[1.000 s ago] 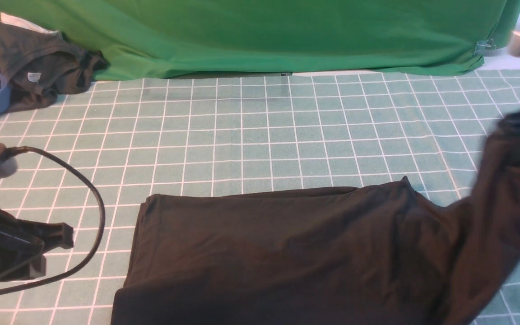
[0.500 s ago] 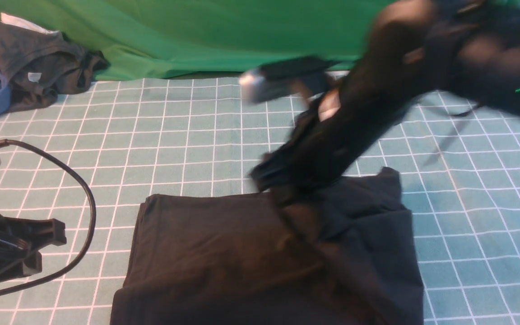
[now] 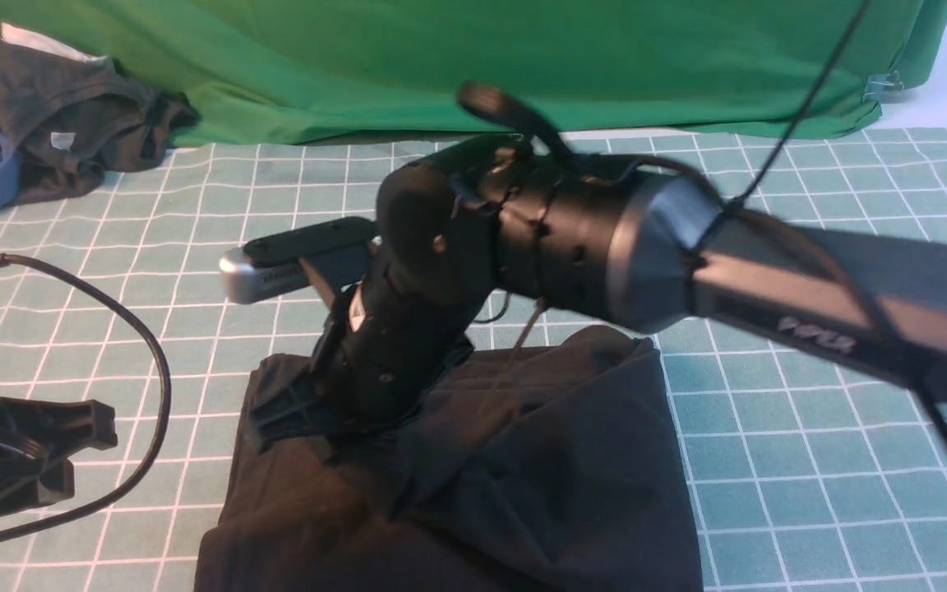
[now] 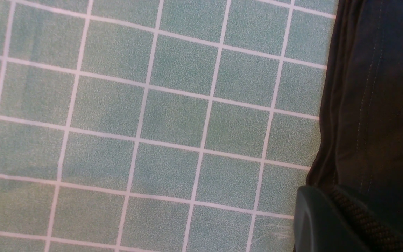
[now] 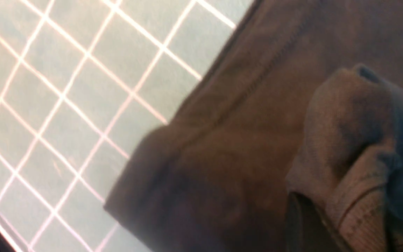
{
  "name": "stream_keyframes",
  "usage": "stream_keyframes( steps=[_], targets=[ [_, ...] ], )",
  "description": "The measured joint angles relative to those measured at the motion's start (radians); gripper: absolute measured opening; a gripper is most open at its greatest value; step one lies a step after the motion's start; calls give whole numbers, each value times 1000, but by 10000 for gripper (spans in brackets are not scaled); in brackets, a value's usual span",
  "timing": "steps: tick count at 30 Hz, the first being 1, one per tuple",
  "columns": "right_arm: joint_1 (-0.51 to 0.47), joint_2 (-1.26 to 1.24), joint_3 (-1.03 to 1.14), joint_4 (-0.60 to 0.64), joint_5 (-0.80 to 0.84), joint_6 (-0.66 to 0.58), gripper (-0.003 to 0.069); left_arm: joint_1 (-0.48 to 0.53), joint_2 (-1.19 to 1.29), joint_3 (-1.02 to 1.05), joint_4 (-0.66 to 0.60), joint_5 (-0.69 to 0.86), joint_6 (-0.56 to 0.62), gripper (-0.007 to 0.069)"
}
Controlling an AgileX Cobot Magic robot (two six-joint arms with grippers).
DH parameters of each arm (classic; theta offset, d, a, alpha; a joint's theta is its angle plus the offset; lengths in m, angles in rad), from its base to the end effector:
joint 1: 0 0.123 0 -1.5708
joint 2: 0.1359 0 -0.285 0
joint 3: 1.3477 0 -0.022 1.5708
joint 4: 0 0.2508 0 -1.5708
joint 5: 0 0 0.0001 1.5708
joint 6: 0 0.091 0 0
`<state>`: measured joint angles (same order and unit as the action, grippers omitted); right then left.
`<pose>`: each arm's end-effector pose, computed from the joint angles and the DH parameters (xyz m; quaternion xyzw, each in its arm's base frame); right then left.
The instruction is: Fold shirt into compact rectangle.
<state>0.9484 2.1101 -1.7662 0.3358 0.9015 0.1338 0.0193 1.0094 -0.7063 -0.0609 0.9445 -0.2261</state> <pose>0.2512 0.3905 0.2235 -0.3137 0.9157 0.2322 0.0961 0.1683 -0.0012 0.2670 -0.1321 0.9697 -0.0487 0.1997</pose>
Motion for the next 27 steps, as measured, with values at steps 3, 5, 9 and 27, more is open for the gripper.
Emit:
stream_keyframes(
  steps=[3, 5, 9, 27],
  targets=[
    [2, 25, -8, 67, -42, 14, 268, 0, -2, 0, 0, 0, 0, 6],
    [2, 29, -10, 91, -55, 2, 363, 0, -3, 0, 0, -1, 0, 6],
    [-5, 23, -57, 105, 9, -84, 491, 0, -3, 0, 0, -1, 0, 6],
    [-160, -292, 114, -228, 308, -171, 20, 0, -3, 0, -267, 1, 157, 6]
  ],
)
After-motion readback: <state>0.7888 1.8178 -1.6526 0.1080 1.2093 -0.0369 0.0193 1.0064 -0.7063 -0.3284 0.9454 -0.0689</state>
